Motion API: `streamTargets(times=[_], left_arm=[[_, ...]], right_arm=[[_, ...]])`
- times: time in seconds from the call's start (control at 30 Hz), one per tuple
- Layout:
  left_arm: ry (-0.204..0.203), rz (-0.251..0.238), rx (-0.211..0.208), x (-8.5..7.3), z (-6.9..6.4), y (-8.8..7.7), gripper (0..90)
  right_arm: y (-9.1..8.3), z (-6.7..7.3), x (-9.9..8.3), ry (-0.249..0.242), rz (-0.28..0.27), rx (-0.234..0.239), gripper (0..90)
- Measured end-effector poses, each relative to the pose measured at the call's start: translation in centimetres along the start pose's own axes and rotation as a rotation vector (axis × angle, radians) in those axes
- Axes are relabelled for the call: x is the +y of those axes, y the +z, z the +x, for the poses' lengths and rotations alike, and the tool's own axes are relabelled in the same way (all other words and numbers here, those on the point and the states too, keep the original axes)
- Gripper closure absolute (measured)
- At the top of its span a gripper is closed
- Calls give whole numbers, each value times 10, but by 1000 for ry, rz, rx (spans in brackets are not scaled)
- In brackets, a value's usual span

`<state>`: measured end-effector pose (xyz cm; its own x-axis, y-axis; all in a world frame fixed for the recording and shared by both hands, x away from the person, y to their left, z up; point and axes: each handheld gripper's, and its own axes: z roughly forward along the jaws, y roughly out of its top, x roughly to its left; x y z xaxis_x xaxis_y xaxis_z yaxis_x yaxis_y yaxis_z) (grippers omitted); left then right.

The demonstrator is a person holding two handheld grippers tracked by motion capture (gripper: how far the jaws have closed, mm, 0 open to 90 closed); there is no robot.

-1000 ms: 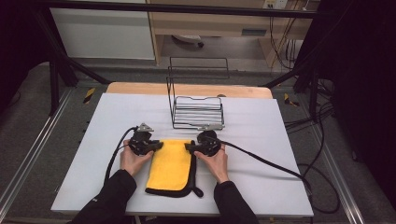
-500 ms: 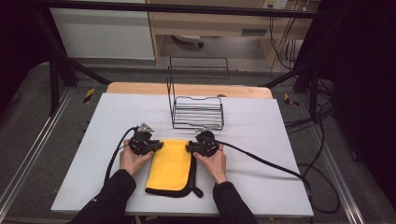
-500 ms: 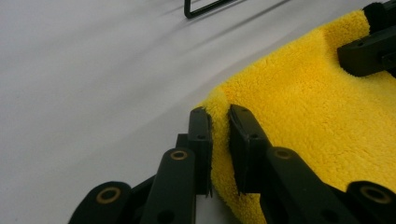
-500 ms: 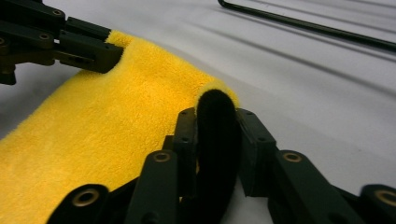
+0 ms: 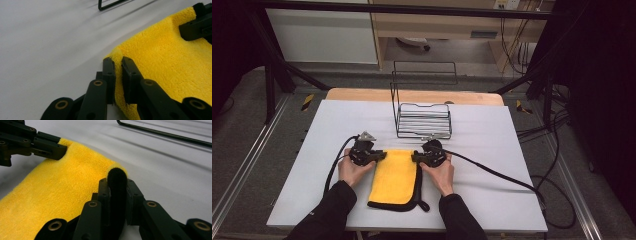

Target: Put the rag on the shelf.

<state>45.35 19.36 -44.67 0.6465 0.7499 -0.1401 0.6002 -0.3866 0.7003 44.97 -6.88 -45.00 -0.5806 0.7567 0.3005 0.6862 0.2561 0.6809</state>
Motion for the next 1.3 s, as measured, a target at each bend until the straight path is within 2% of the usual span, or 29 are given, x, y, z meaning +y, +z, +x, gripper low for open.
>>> streamTargets(times=[0.13, 0.47, 0.83, 1.0, 1.3], left_arm=[[8, -15, 7, 1, -1, -4, 832], [44, -89, -10, 4, -5, -30, 833], [48, -151, -21, 6, -12, -51, 834], [63, -175, -19, 7, -16, -61, 834], [72, -209, -12, 9, -21, -75, 834]], right_arm=[[-4, 2, 1, -5, -15, 2, 781], [-21, 10, 4, -22, -89, 22, 782], [-38, 18, 4, -59, -163, 48, 783], [-45, 23, 4, -71, -190, 57, 783], [-57, 34, 9, -121, -226, 45, 783]])
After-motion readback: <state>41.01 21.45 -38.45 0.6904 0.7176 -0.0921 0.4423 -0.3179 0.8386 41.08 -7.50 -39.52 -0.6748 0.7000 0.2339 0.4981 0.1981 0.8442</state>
